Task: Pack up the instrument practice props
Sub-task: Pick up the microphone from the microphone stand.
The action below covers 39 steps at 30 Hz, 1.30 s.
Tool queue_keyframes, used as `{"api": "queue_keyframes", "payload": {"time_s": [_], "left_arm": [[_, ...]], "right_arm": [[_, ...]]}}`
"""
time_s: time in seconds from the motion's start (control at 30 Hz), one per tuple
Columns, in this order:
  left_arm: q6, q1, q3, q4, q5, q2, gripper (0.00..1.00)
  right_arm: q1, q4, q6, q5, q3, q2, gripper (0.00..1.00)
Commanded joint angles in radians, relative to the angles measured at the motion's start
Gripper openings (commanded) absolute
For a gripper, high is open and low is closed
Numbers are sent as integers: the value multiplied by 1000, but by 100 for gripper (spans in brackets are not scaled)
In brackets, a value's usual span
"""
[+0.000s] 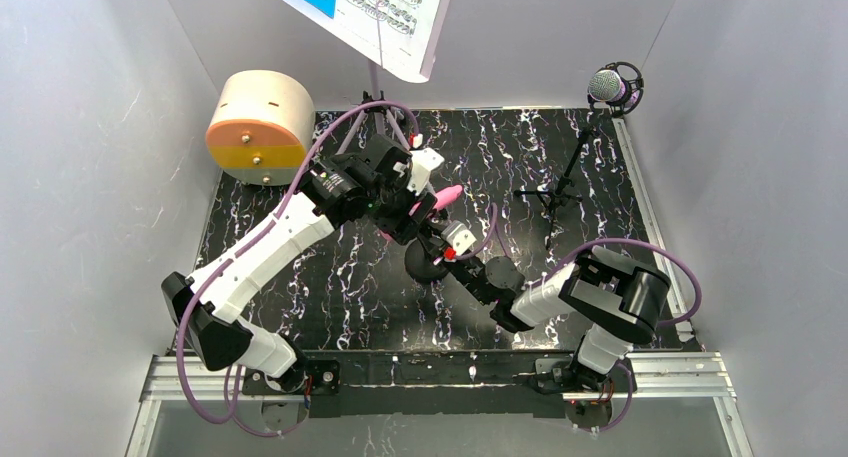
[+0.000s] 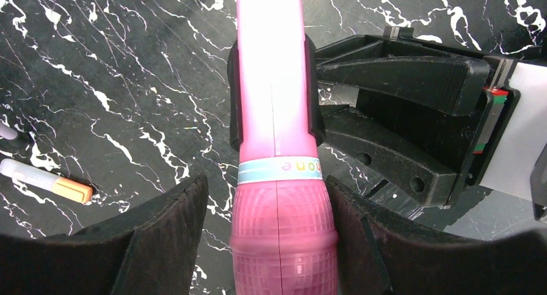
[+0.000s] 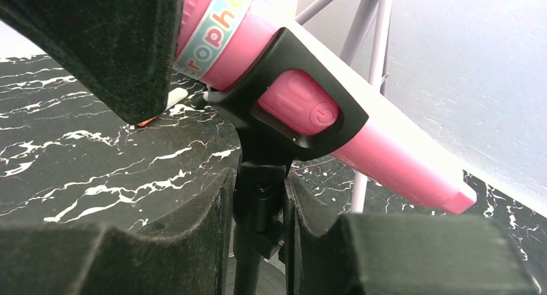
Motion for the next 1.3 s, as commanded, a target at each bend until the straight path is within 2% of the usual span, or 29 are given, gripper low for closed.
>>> {"api": "queue_keyframes", "payload": {"time_s": [0.0,0.13,0.33,0.63,0.73,0.87,0.93,1.07,1.27], "left_arm": [[22,7,1,-45,-26,-41,61],[25,6,1,-33,-14,-35,59],[10,6,20,4,27,-14,65],[19,6,43,-8,34,16,64],[27,7,48,-21,35,16,55],[34,6,58,-42,17,-4,32],[35,6,53,-47,11,-24,25],[35,6,32,-61,6,-56,16],[34,6,6,-81,-35,-102,10]], "right_arm": [[-12,-175,-76,29,-47,57,1],[-12,-184,-85,19,-44,56,1],[-12,-199,-89,5,-36,62,1],[-13,-202,-91,6,-33,73,1],[-12,-198,-91,19,-32,78,1],[-17,-183,-85,36,-44,90,1],[-24,-167,-81,40,-56,96,1],[-46,-142,-77,42,-76,110,1],[-96,-113,-63,37,-104,129,1]]}}
